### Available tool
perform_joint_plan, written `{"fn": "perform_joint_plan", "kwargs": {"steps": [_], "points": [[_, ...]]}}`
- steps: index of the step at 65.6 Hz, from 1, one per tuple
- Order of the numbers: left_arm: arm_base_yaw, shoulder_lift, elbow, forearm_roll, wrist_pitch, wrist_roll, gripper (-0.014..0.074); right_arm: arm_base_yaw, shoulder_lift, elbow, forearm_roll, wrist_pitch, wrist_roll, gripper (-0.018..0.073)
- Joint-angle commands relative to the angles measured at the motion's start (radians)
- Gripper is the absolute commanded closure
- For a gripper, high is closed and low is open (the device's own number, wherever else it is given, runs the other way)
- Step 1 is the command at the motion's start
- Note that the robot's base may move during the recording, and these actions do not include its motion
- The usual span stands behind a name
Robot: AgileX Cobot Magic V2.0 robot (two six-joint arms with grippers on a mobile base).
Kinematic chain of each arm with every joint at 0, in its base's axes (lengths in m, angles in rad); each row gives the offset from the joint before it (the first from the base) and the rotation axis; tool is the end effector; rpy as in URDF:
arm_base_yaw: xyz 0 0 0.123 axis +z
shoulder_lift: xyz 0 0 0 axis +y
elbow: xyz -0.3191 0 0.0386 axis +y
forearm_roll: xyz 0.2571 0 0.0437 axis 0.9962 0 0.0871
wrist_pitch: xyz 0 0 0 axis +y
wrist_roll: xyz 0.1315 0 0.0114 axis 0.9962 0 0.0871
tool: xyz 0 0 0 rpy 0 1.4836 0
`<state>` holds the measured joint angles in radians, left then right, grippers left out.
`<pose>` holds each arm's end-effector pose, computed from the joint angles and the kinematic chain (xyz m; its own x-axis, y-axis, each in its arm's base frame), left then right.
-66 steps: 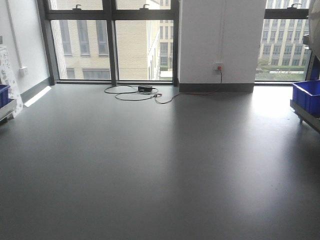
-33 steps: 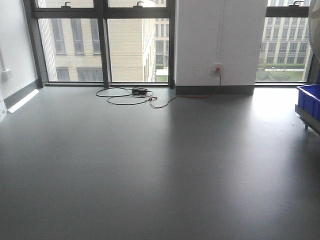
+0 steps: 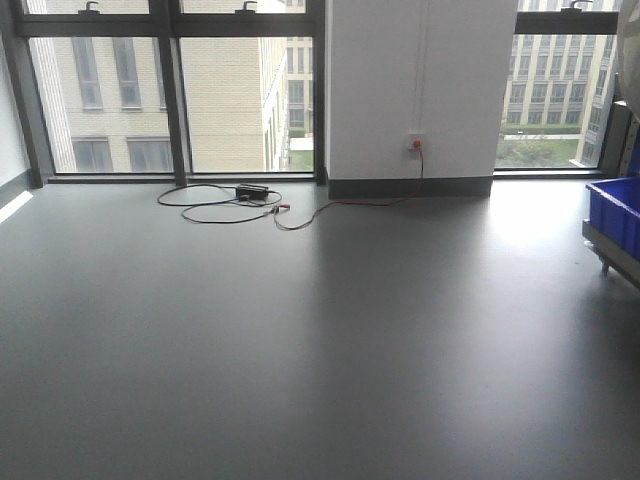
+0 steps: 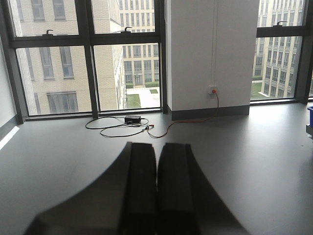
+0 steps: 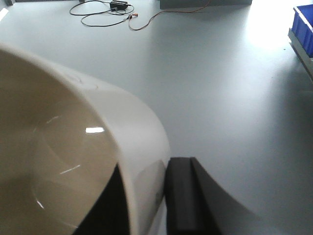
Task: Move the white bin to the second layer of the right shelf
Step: 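Turn along the windows carrying the white bin in the right gripper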
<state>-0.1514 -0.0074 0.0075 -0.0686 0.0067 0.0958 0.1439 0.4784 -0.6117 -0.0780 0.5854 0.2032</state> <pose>0.0685 -0.0105 0.2134 0.0835 0.0148 -0.9964 0.1491 0.9885 0.0271 0.1064 0.0097 0.3347 -0.3628 0.0865 -0.9279 -0.0540 0.9921 0.1135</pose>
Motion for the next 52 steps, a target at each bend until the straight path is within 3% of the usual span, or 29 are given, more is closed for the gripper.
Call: {"fn": "perform_joint_plan", "kwargs": {"steps": [1, 52], "points": [[-0.002, -0.013, 0.033, -0.005, -0.087, -0.007, 0.0512, -0.005, 0.002, -0.031, 0.0, -0.102, -0.001, 0.0536], [-0.002, -0.013, 0.033, -0.005, -0.087, -0.007, 0.0512, -0.005, 0.002, -0.031, 0.0, -0.102, -0.001, 0.0536]]}}
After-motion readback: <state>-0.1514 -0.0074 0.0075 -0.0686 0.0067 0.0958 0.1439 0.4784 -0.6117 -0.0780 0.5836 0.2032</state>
